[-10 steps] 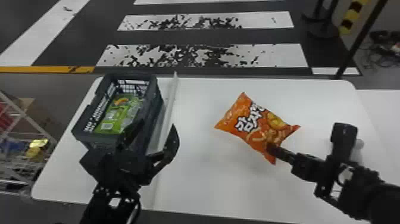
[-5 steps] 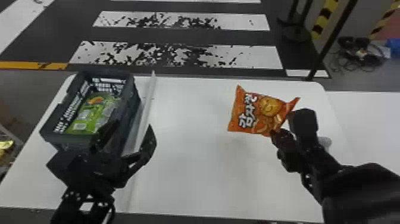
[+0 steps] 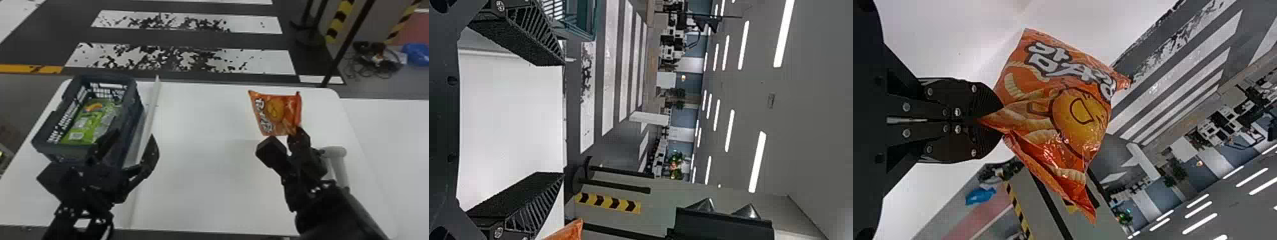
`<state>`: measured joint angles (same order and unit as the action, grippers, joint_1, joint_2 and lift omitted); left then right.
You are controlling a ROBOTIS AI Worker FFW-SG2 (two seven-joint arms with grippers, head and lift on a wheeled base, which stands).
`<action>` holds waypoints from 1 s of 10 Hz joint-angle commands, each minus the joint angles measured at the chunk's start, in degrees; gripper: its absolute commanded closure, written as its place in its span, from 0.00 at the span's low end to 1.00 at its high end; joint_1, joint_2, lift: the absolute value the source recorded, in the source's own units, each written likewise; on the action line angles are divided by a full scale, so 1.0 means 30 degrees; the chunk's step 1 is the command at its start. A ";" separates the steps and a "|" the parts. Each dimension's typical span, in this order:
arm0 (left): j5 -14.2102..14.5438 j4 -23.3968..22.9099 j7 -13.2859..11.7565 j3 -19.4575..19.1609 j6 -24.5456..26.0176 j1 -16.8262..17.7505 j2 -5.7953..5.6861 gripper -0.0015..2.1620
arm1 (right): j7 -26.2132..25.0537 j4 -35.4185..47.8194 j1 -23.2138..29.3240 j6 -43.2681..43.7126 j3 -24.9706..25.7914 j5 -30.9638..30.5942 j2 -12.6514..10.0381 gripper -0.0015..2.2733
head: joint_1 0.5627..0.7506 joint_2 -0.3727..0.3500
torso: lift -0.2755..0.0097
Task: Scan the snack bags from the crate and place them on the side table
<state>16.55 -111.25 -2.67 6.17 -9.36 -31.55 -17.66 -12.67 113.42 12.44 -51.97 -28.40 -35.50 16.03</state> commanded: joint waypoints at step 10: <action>0.0137 0.0345 -0.0048 0.0024 0.0000 0.0204 -0.0001 0.04 | 0.8676 -0.2768 0.0013 0.0228 -0.3745 -0.8528 0.1396 0.02 | 0.70 0.55 | 0.79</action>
<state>16.96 -110.22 -2.81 6.23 -9.35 -30.94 -17.67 12.63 102.65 11.76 -51.44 -40.60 -62.59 19.82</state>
